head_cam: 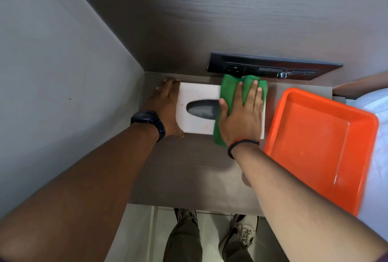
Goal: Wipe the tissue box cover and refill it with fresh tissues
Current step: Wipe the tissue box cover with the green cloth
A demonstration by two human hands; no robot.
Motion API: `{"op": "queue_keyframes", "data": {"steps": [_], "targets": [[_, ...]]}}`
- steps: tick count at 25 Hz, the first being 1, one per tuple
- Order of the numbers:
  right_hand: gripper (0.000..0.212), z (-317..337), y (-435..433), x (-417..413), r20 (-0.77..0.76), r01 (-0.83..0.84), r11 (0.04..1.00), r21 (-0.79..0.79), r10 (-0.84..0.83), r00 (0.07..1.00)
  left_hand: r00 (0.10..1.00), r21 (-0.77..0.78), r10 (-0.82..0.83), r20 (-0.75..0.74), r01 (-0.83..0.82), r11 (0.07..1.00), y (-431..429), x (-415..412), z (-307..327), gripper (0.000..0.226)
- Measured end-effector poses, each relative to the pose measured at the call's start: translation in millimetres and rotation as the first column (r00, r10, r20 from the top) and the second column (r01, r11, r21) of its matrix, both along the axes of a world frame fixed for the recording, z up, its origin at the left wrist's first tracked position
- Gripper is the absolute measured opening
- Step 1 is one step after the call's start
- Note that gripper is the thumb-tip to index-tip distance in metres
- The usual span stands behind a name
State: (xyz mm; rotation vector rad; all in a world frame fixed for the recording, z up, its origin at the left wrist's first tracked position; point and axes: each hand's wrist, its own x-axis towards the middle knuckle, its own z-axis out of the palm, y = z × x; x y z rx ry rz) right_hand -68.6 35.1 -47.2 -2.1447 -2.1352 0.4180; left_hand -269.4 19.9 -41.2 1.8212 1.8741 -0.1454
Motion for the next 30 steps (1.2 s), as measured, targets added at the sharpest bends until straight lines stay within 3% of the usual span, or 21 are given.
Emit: {"op": "queue_keyframes", "data": {"steps": [5, 9, 14, 19, 24, 26, 28, 30], "targets": [[0.061, -2.9, -0.6, -37.7, -0.055, -0.167, 0.985, -0.028, 0.166, 0.985, 0.999, 0.04, -0.007, 0.037, 0.005, 0.999, 0.8, -1.4, 1.9, 0.141], [0.058, -1.9, -1.2, 4.1, -0.008, -0.376, 0.927, -0.004, 0.376, 0.927, 1.0, 0.061, -0.014, 0.028, 0.013, 0.998, -0.2, -2.4, 3.1, 0.138], [0.054, -0.8, -6.1, 38.2, 0.026, -0.205, 0.978, 0.024, 0.205, 0.979, 1.0, 0.052, -0.008, 0.019, 0.007, 0.999, -0.4, -2.4, 1.4, 0.139], [0.059, 0.8, -9.9, -5.6, -0.039, -0.032, 0.999, -0.018, 0.031, 0.999, 0.999, 0.063, -0.003, 0.036, 0.0, 0.998, 1.2, -1.2, -1.6, 0.137], [0.061, 4.0, -14.1, -61.2, -0.135, -0.101, 0.993, -0.066, 0.091, 0.987, 0.999, 0.114, -0.049, 0.003, 0.048, 0.992, 3.6, 2.3, -1.5, 0.121], [0.062, 8.3, -13.7, -56.2, -0.226, -0.144, 0.988, -0.052, 0.129, 0.966, 0.992, 0.026, -0.112, -0.059, 0.113, 0.993, 1.4, -2.5, -0.3, 0.136], [0.057, 11.6, -9.9, -28.0, -0.334, -0.136, 0.989, 0.057, 0.148, 0.931, 0.99, -0.014, -0.131, -0.051, 0.131, 0.991, -3.9, -9.5, 7.8, 0.143], [0.05, 8.6, -0.3, 11.4, -0.319, -0.047, 0.99, 0.129, 0.087, 0.944, 0.99, 0.156, -0.14, 0.017, 0.136, 0.978, -11.4, -7.9, 21.0, 0.122]]}}
